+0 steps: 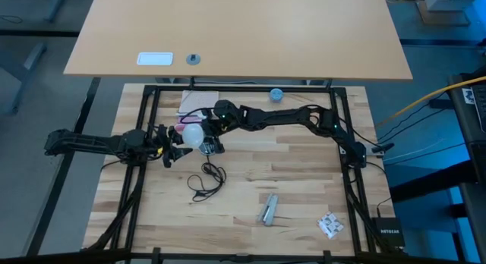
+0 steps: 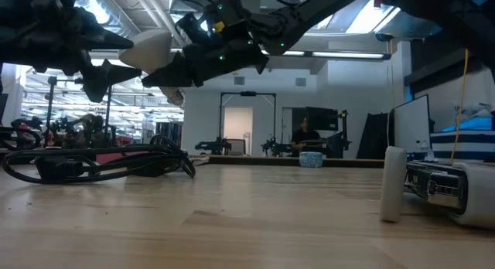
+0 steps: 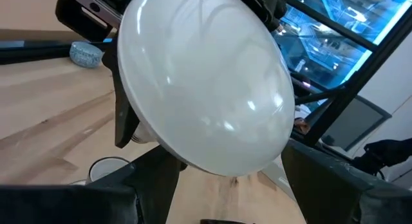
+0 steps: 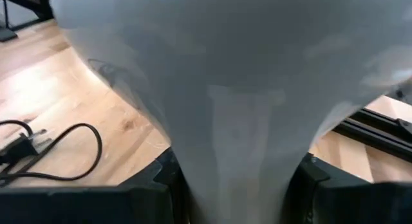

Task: Screw lightbulb
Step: Insert the lightbulb into the lamp

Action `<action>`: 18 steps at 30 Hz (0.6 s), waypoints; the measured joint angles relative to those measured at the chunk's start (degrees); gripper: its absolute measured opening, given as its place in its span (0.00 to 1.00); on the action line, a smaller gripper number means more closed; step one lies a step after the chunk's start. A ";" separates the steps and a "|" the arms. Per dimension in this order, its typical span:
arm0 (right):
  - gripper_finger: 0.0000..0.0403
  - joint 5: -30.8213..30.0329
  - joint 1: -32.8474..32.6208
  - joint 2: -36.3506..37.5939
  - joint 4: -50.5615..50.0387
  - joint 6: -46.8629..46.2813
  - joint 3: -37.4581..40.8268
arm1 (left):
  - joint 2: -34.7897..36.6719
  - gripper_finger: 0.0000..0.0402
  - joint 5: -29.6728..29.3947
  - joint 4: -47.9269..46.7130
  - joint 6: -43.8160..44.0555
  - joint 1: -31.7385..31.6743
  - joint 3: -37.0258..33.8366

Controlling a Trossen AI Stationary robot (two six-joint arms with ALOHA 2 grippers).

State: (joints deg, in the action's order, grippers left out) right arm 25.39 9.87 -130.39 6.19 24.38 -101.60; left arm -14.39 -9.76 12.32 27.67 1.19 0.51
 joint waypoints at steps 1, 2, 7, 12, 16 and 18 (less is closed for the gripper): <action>0.39 -0.18 -0.01 0.00 -0.09 0.25 0.00 | 0.00 0.64 -0.07 0.06 -0.10 0.00 0.00; 0.39 -0.38 -0.02 0.00 -0.39 0.34 -0.01 | 0.00 0.64 -0.17 0.06 -0.09 -0.02 0.00; 0.39 -0.59 -0.07 0.00 -1.46 0.53 -0.02 | -0.07 0.64 -0.33 -0.04 -0.03 -0.03 0.00; 0.43 -0.96 -0.15 0.00 -2.09 0.72 -0.02 | -0.05 0.64 -0.71 0.29 -0.05 -0.07 0.00; 0.47 -3.76 -0.66 0.00 -4.12 0.84 0.02 | 0.04 0.64 -1.15 0.61 -0.11 -0.09 0.01; 0.48 -4.94 -0.96 0.00 -4.66 1.45 0.04 | 0.02 0.64 -1.50 0.48 -0.17 -0.09 0.00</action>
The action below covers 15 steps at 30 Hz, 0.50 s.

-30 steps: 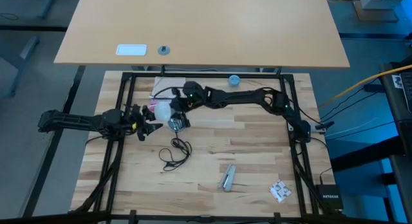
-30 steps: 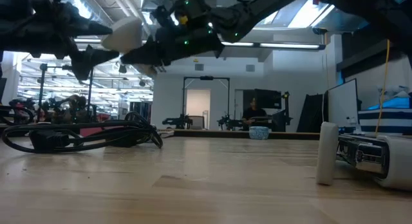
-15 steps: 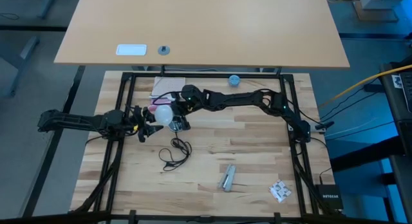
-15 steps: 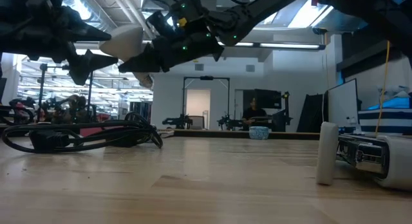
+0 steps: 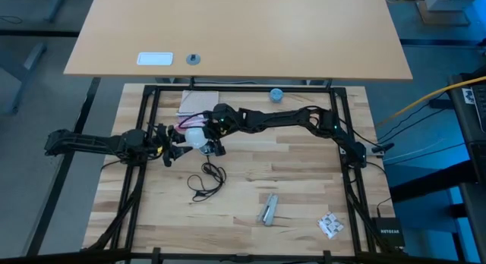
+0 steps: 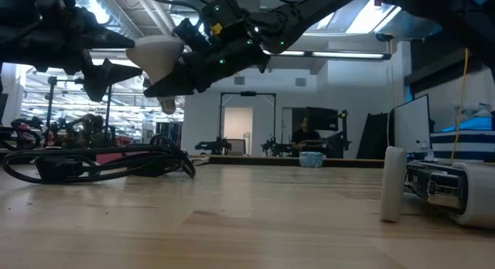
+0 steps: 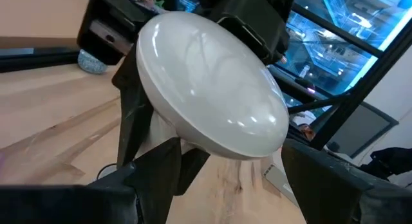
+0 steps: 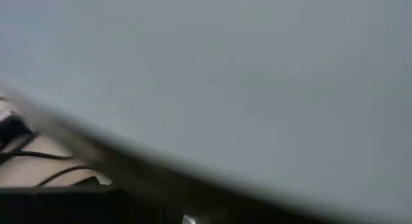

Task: Screw lightbulb
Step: Insert the lightbulb into the lamp

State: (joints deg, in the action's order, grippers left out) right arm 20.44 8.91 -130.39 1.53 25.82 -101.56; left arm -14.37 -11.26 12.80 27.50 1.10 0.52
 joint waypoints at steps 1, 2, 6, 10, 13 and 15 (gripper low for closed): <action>0.48 -0.31 -0.04 0.00 -0.38 0.51 0.00 | 0.00 0.64 -0.27 -0.03 -0.04 0.00 0.00; 0.48 -0.72 -0.08 0.00 -0.54 1.30 0.00 | 0.00 0.64 -0.33 -0.33 -0.06 0.00 0.00; 0.46 -3.96 -0.42 0.00 -0.56 1.88 0.00 | 0.00 0.64 -0.44 -1.02 0.12 0.00 0.00; 0.45 -7.66 -0.42 0.00 -2.32 1.86 0.00 | -0.02 0.64 -0.71 -2.93 1.02 -0.04 0.00; 0.45 -8.74 -0.42 0.00 -2.87 1.86 0.00 | -0.02 0.64 -1.06 -3.77 1.07 -0.04 0.00; 0.45 -8.92 -0.42 0.00 -3.10 1.86 0.00 | -0.02 0.64 -1.23 -4.16 1.03 -0.04 0.00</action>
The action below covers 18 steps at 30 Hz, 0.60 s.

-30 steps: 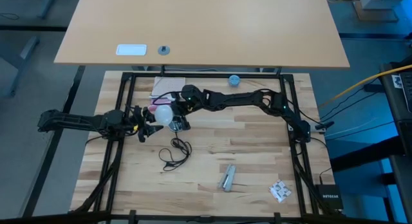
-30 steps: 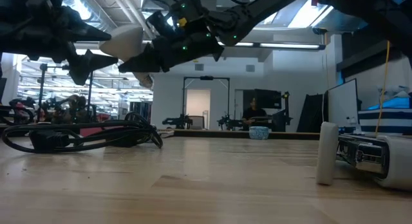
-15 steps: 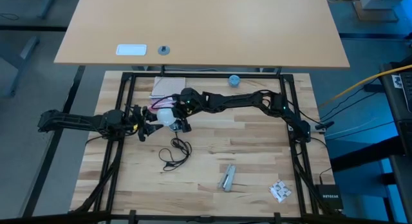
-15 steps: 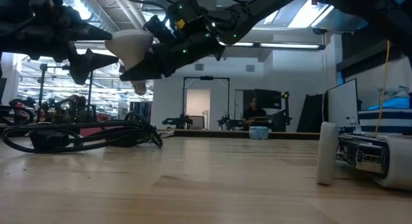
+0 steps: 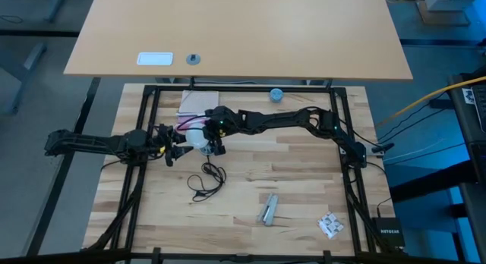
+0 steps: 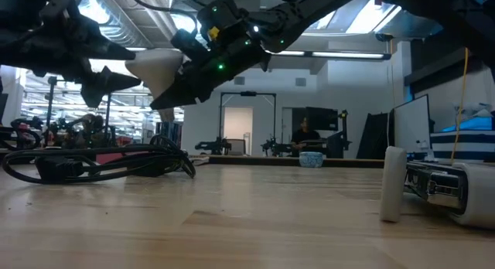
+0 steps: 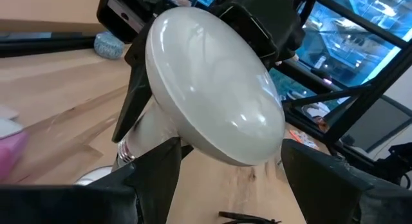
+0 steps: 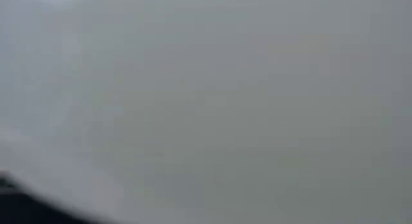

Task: Screw lightbulb
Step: Insert the lightbulb into the lamp

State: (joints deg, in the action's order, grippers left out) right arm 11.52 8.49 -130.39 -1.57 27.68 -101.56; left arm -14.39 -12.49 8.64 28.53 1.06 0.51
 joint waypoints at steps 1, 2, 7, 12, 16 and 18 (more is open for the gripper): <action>0.45 -0.02 0.00 0.00 -0.07 0.00 0.00 | 0.00 0.64 -0.03 -0.16 0.00 0.00 0.00; 0.45 -0.02 0.00 0.00 -0.21 0.00 0.00 | 0.00 0.64 -0.07 -0.40 0.07 0.00 0.00; 0.45 -0.02 0.04 0.00 -0.43 -0.22 0.00 | 0.00 0.64 -0.38 -0.84 0.11 0.00 0.00; 0.45 0.01 0.04 0.00 -1.37 -0.26 0.00 | 0.00 0.64 -0.83 -0.83 0.07 0.00 0.02; 0.45 1.50 0.06 0.00 -2.34 -0.35 0.00 | 0.00 0.64 -0.82 -0.77 0.17 0.01 0.00; 0.45 3.13 0.11 0.00 -2.57 -0.42 0.00 | 0.00 0.64 -0.79 -0.70 0.20 0.02 0.01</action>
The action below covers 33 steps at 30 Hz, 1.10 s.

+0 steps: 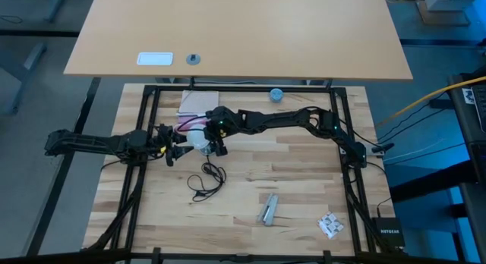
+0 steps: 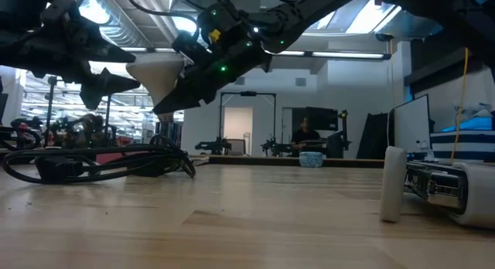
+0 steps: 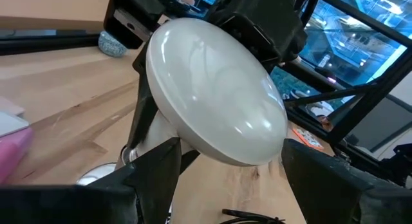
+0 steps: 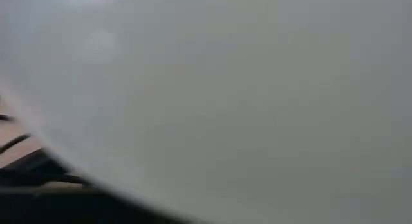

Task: Screw lightbulb
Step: Insert the lightbulb into the lamp

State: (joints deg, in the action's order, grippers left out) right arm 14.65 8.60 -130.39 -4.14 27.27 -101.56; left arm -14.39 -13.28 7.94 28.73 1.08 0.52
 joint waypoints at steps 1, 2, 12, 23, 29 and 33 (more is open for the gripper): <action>0.45 0.38 0.00 0.00 -0.01 0.00 0.00 | 0.00 0.64 0.00 -0.02 0.00 0.00 -0.01; 0.45 0.48 0.00 0.00 -0.07 0.00 0.00 | 0.00 0.64 -0.05 -0.02 0.02 0.02 -0.01; 0.45 -2.21 -0.02 0.00 -1.81 0.04 0.00 | -0.02 0.64 -1.91 -0.23 2.37 -0.02 0.00; 0.46 -3.10 0.00 0.00 -1.96 0.03 0.00 | -0.01 0.64 -3.45 -0.09 2.38 0.00 -0.01; 0.54 -3.09 -0.02 0.00 -2.13 0.07 0.00 | 0.00 0.64 -3.71 1.07 2.34 -0.02 0.00; 0.58 -3.10 -0.02 0.00 -2.12 0.09 0.00 | 0.00 0.64 -4.09 1.00 2.34 -0.02 -0.01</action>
State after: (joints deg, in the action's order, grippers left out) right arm 11.55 8.58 -130.39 -6.26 27.35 -101.56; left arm -14.39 -17.37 8.94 31.07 1.06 0.51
